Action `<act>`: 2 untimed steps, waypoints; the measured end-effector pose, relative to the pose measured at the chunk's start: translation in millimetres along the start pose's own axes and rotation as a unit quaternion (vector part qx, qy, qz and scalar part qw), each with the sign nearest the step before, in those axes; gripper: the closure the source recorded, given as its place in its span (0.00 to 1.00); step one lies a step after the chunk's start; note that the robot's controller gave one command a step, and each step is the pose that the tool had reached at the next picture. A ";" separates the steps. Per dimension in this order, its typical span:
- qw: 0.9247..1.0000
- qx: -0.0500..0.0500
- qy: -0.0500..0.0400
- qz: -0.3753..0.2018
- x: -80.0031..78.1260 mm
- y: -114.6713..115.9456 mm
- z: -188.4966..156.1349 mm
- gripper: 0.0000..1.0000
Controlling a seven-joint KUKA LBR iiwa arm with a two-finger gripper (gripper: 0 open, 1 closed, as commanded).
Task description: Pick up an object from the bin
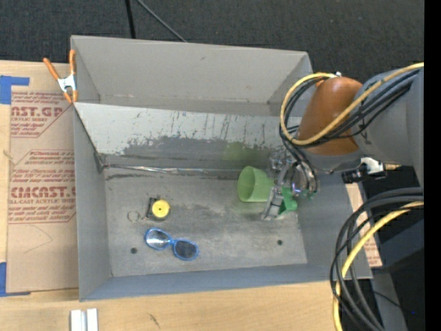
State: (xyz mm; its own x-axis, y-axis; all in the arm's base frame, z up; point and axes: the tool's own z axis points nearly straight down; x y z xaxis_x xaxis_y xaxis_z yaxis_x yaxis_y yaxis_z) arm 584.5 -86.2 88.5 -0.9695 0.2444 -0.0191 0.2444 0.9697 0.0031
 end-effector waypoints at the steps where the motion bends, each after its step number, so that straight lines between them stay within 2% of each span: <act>1: 1.000 0.000 -0.009 0.001 2.6 -2.3 7.8 0.00; 2: 1.000 0.001 -0.009 0.002 1.9 -4.0 6.8 1.00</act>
Offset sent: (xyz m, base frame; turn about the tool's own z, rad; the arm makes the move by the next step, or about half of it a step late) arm -0.0132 0.0001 -0.0185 0.0014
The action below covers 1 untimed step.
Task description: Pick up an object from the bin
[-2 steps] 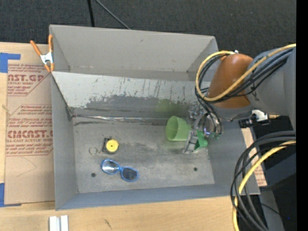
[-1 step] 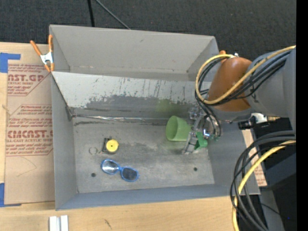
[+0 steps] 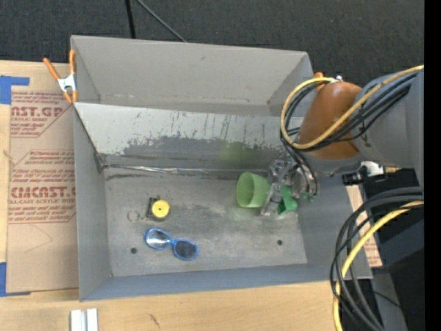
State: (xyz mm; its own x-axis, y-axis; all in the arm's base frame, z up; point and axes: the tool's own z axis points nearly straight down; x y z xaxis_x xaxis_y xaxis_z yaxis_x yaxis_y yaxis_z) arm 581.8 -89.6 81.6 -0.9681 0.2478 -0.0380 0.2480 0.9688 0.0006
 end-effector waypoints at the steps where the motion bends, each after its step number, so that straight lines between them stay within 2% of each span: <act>1: 1.000 0.000 0.015 0.009 27.8 -15.2 -92.6 1.00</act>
Offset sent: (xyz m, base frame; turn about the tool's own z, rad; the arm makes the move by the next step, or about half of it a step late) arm -0.0355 -0.0074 0.0868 0.0184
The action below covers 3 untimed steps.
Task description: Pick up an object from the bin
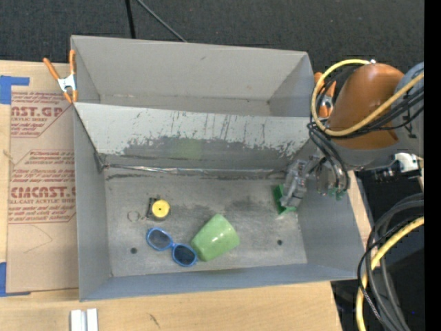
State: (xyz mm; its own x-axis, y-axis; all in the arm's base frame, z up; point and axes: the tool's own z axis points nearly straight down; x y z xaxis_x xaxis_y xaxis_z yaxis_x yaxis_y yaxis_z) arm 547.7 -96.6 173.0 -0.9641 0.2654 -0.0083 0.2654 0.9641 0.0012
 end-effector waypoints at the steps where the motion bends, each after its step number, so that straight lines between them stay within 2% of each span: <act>1: 0.985 -0.001 0.006 -0.173 42.6 30.9 45.8 1.00; 2: 0.985 0.000 0.004 -0.172 41.5 30.4 44.8 0.00; 3: 0.963 -0.002 0.000 -0.269 92.7 102.2 101.7 0.00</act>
Offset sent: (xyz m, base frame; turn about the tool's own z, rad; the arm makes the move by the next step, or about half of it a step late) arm -0.0317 0.0395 -0.0445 -0.3445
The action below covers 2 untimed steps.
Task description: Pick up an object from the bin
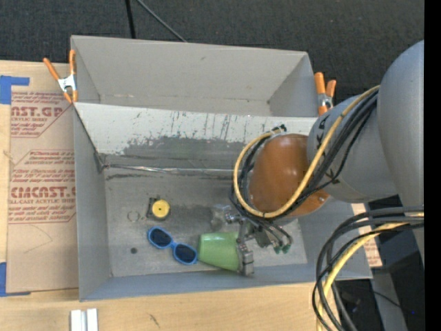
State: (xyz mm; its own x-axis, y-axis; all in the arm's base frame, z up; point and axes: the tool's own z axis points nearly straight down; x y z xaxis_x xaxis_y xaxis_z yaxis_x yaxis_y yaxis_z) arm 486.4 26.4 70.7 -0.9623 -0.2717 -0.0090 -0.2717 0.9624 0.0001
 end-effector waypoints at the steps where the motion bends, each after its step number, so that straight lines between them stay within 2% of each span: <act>1: 1.000 0.001 0.002 0.002 1.3 -1.8 -0.5 1.00; 2: 1.000 0.001 -0.001 0.006 -28.8 1.4 -124.2 1.00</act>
Offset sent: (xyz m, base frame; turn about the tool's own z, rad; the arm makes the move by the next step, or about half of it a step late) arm 0.0000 0.0000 0.0000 0.0000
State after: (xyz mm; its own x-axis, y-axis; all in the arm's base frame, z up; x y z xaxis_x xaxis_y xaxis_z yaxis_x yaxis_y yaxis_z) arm 512.6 35.3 195.1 -0.9653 -0.2608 -0.0101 -0.2608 0.9654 -0.0017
